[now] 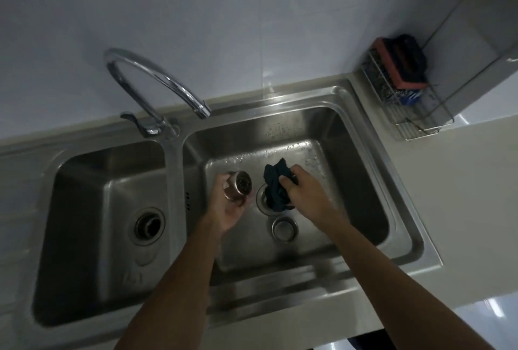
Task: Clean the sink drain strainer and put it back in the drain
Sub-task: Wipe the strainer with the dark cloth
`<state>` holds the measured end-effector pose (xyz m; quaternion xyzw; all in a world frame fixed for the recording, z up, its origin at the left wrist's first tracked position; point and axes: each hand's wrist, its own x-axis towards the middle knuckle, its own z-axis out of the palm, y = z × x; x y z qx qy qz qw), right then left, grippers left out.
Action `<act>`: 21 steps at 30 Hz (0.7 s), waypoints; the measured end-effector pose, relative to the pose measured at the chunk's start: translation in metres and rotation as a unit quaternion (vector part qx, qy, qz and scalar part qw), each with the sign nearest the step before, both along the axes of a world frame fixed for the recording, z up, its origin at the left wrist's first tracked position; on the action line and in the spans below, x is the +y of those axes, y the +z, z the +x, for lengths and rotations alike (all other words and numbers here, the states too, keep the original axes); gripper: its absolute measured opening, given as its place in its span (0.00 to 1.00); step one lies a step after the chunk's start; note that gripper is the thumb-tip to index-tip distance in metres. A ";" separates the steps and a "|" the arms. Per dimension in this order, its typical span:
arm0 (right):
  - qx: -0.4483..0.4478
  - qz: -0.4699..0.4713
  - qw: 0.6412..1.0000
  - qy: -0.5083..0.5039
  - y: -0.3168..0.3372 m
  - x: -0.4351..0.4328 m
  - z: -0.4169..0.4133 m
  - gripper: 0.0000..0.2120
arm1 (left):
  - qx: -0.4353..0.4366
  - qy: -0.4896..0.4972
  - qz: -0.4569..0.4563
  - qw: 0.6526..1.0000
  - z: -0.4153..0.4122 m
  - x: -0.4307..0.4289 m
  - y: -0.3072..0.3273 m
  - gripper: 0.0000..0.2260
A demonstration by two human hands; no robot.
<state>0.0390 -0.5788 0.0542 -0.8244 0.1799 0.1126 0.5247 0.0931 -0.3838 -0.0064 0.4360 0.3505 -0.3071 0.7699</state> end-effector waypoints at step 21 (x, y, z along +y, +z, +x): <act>-0.214 -0.060 0.971 0.090 0.047 0.080 0.006 0.23 | -0.089 -0.015 0.013 0.996 -0.003 -0.038 0.102 0.16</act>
